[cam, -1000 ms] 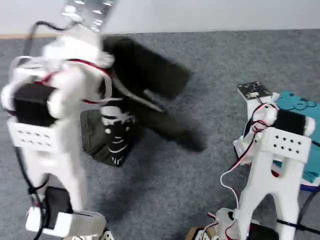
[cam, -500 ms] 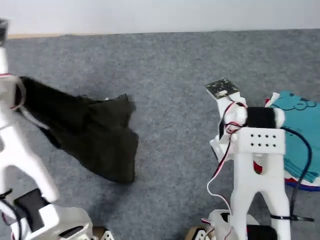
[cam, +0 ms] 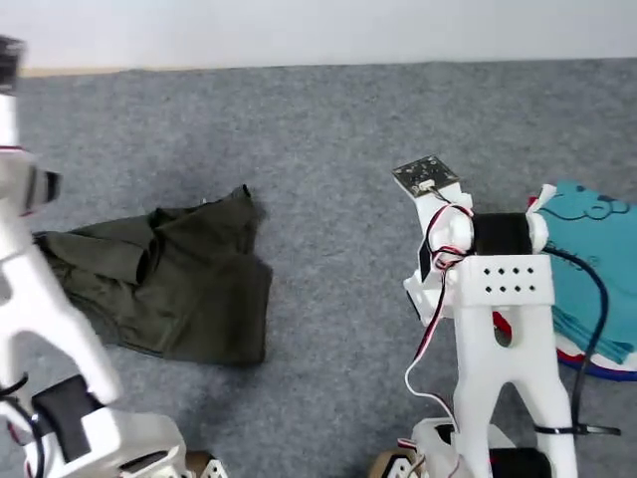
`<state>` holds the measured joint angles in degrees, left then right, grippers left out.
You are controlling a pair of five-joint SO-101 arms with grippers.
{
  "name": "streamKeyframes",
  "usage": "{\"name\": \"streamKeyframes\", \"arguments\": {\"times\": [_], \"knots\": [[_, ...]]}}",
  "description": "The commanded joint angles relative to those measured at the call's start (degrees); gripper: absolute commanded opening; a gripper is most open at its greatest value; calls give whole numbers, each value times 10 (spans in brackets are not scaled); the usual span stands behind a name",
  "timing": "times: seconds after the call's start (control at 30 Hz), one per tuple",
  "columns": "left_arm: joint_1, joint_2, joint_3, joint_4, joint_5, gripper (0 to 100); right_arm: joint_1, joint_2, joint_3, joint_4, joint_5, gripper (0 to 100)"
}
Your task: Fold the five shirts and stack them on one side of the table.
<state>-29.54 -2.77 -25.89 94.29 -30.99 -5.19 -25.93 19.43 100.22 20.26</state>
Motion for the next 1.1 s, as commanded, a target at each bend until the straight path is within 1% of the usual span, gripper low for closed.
{"name": "streamKeyframes", "arguments": {"times": [0.0,0.13,0.37,0.5,0.63,0.73,0.87,0.97,1.07], "knots": [[89,-11,-20,63,3,227,0,-11,-2,3,-7,9],[153,-33,52,63,14,224,0,-11,-2,3,-7,9],[277,-154,306,57,54,206,2,-12,-2,21,-8,9],[341,-209,450,0,80,206,2,-12,12,18,-8,9],[394,-222,597,-85,95,206,1,-12,40,17,-8,9],[399,-216,680,-151,92,206,1,-16,49,18,-7,9],[398,-197,752,-216,91,207,1,-13,50,18,-7,9],[398,-171,778,-258,92,207,1,-13,50,17,-7,9],[397,-146,764,-261,92,207,1,-13,50,17,-6,9]]}}
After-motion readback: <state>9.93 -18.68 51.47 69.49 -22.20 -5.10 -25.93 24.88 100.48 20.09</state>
